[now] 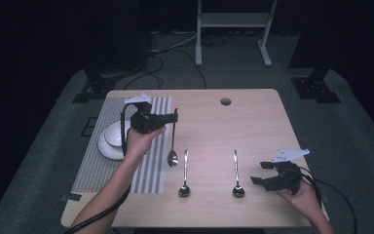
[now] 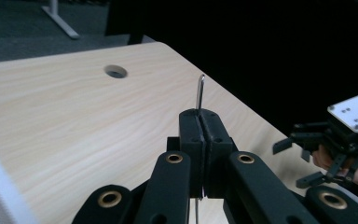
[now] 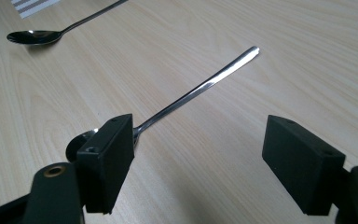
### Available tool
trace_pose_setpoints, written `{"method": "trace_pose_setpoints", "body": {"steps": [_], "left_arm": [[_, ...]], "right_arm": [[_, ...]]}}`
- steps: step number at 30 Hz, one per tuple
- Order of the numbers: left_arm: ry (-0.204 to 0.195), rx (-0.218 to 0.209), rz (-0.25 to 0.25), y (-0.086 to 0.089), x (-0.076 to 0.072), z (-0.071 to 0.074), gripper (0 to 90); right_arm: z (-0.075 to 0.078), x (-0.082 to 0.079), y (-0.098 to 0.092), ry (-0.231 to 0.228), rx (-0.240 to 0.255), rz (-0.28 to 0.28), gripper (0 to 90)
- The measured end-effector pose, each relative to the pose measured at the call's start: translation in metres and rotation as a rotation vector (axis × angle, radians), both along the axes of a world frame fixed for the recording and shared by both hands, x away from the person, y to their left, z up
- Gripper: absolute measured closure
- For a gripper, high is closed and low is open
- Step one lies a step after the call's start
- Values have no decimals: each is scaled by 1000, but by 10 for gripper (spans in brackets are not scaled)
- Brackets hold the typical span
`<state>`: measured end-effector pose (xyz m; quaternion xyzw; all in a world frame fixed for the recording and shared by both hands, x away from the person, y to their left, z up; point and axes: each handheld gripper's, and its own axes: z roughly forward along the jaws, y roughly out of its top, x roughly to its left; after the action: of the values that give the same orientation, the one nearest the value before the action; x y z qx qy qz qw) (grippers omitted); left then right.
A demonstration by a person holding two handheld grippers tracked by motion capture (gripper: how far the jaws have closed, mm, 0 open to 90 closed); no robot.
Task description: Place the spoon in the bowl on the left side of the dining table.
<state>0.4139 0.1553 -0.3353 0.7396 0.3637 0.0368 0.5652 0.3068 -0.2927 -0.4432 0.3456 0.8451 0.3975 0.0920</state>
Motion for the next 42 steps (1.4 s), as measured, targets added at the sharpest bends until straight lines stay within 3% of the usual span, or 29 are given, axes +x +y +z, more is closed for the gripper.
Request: {"method": "trace_pose_setpoints", "body": {"steps": [4, 23, 42], "left_arm": [[-4, 0, 41, 18, 4, 4, 892], [-32, -7, 147, 63, 14, 19, 892], [-22, -5, 233, 94, 25, 18, 892]], "right_arm": [[0, 0, -2, 3, 2, -7, 227], [1, 0, -3, 5, 13, -17, 199], [1, 1, -4, 9, 17, -15, 199]]}}
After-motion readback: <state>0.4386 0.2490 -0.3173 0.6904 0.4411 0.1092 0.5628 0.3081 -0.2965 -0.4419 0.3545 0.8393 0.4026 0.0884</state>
